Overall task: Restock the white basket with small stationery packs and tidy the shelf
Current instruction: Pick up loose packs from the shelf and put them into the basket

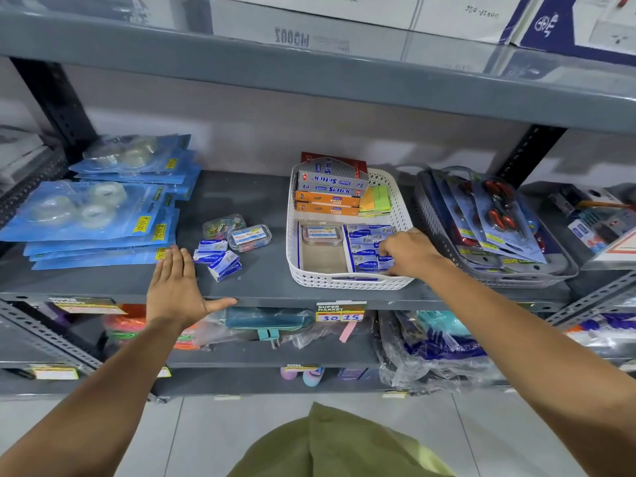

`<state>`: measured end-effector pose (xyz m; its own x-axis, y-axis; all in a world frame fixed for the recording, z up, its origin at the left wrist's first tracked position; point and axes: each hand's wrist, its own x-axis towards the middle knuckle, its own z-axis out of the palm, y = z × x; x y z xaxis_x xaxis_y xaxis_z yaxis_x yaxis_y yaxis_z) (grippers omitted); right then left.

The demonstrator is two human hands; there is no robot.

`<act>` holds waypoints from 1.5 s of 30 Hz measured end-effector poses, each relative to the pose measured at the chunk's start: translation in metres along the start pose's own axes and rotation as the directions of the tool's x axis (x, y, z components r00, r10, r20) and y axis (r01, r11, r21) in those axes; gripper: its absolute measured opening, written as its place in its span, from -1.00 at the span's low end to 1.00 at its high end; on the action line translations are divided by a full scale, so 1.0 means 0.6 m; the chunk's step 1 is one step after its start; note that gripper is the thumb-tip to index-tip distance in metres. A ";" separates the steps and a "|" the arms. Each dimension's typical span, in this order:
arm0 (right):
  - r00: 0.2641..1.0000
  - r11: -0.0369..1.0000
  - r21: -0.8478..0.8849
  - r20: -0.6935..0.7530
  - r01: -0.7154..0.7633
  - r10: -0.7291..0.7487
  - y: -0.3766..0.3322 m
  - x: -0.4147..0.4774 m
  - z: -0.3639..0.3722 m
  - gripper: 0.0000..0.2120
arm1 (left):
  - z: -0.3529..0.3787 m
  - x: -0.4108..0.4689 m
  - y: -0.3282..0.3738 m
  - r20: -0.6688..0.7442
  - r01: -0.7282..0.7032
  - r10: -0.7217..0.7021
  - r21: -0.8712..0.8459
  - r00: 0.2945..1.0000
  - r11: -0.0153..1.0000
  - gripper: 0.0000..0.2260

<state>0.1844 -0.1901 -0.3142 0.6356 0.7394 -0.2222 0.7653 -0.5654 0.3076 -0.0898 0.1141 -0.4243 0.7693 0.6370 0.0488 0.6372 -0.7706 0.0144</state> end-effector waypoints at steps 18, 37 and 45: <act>0.997 0.995 0.069 -0.025 -0.066 0.068 -0.003 -0.005 0.000 -0.68 | -0.001 -0.001 0.002 -0.008 0.005 -0.005 -0.038 1.000 0.999 0.32; 0.872 0.811 0.346 -0.319 0.471 -0.371 -0.271 0.101 -0.138 -0.67 | -0.015 -0.001 0.002 0.052 0.016 -0.015 -0.030 0.999 0.999 0.35; 0.776 0.779 0.088 -0.208 0.621 -0.595 -0.379 0.137 -0.106 -0.55 | -0.016 0.002 0.001 0.069 0.012 -0.012 -0.002 0.998 1.000 0.35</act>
<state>0.0561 0.0223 -0.3436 0.0167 0.9864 -0.1635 0.9997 -0.0135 0.0205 -0.0890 0.1142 -0.4149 0.7629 0.6462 -0.0204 0.6465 -0.7627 0.0170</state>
